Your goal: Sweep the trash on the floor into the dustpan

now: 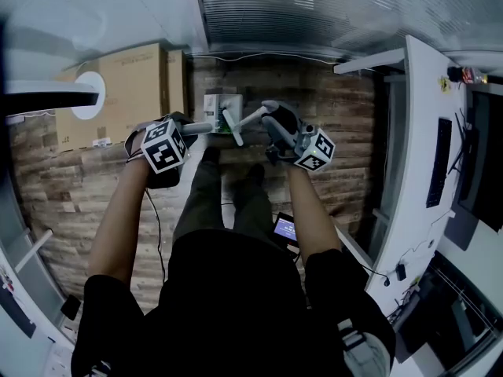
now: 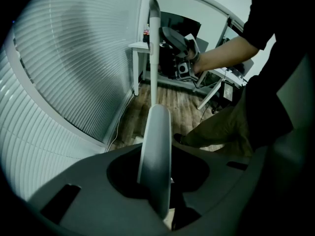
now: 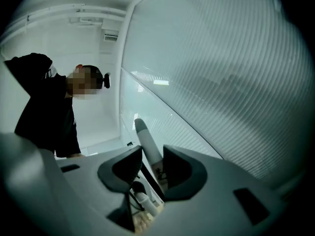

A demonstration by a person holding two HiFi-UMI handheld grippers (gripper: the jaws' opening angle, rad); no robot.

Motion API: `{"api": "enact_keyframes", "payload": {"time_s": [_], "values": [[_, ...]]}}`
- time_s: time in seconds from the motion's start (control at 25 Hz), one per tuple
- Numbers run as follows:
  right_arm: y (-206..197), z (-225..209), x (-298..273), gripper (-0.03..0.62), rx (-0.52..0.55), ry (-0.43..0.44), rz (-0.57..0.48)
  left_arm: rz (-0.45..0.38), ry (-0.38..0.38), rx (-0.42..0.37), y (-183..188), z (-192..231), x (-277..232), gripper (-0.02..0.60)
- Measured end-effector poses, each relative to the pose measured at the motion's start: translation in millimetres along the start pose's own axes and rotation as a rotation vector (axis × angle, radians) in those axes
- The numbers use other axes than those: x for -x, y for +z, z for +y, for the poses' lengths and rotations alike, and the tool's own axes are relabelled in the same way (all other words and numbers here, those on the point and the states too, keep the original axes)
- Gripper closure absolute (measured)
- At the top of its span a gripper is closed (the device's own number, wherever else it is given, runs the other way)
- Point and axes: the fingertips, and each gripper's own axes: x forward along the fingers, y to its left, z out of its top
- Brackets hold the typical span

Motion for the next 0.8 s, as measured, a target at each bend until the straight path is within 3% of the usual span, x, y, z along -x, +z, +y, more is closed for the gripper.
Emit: {"api": "enact_keyframes", "payload": {"time_s": [0.32,0.8], "values": [[20.7,18.4,0.7,0.467,0.081,-0.074,0.02,0.0,-0.003,-0.009,0.8,0.0,-0.7,0.506],[137.9,73.9,9.2,0.467,0.27,-0.228,-0.03,0.039,0.033,-0.082,-5.4,7.5,7.3,0.481]]}}
